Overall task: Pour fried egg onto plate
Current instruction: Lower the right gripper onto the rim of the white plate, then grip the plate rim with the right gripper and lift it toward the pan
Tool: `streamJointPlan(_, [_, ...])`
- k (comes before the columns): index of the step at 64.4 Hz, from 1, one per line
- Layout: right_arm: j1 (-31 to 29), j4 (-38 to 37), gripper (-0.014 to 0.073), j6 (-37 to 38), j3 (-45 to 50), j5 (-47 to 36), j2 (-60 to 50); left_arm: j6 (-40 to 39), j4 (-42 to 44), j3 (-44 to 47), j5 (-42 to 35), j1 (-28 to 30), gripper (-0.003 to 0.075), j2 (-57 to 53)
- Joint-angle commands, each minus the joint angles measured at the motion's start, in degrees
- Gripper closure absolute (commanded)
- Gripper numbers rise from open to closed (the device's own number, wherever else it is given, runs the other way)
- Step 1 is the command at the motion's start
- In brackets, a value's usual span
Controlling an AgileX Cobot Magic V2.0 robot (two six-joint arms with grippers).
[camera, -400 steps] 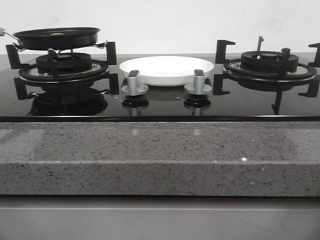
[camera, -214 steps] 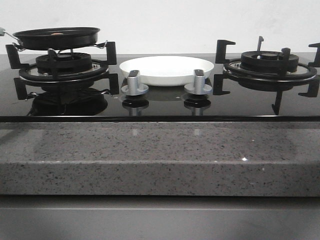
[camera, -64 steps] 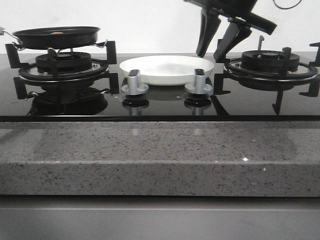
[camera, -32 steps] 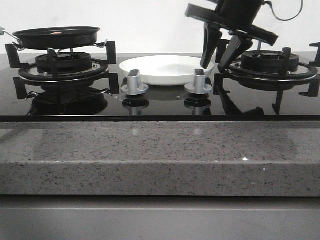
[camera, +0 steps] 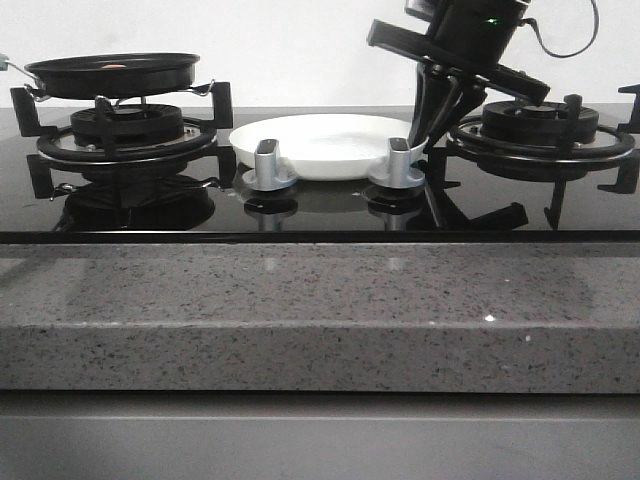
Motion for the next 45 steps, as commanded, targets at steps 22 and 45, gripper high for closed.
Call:
streamJointPlan(22, [-0.45,2.2,0.0662,-0.45,-10.52,-0.38,-5.29,-0.06,-0.42,-1.46,-4.81,-0.44,0.0207,0.96])
streamJointPlan(45, [3.34,-4.39,0.0662,-3.04,-7.95,2.94,-14.73,-0.06,-0.42,-1.46,-4.81,-0.44,0.0207,0.96])
